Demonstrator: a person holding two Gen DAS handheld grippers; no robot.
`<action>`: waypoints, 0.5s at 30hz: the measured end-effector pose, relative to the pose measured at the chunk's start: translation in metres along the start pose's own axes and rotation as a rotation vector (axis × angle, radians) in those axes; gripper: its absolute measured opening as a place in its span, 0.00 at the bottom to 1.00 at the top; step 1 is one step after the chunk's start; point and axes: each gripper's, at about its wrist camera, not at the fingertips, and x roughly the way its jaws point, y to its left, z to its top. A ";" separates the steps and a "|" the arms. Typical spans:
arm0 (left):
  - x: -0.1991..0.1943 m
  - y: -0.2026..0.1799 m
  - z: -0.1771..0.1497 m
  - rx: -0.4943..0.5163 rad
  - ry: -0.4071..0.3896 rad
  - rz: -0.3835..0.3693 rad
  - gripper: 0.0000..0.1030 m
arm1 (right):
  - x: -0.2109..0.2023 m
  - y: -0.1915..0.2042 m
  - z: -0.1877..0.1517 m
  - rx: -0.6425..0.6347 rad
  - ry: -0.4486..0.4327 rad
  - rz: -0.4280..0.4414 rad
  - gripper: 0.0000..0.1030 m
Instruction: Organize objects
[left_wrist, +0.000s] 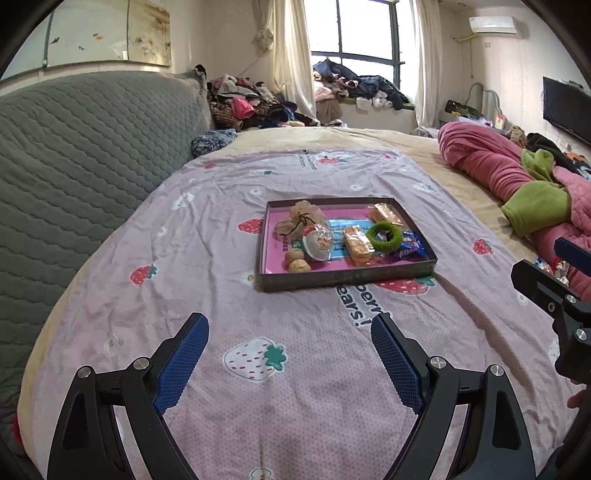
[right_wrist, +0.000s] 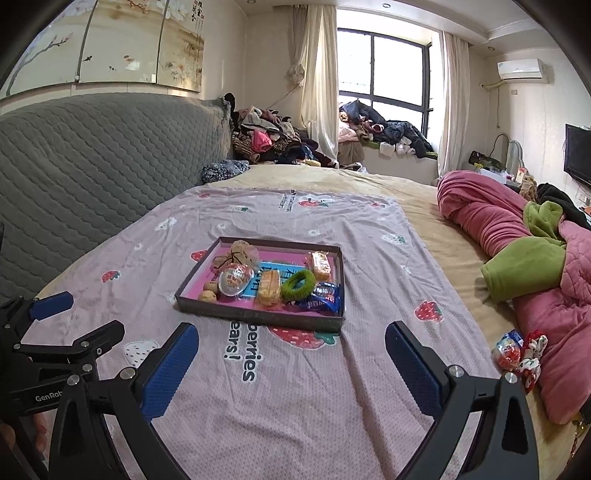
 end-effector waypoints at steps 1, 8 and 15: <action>0.000 0.001 -0.001 0.000 0.001 -0.001 0.88 | 0.001 -0.001 -0.001 0.001 0.003 0.001 0.99; 0.003 0.001 -0.006 -0.011 -0.007 -0.018 0.88 | 0.007 -0.003 -0.009 0.000 0.018 -0.005 0.99; 0.008 -0.002 -0.013 -0.002 -0.006 -0.003 0.88 | 0.013 -0.004 -0.019 0.011 0.027 0.000 0.99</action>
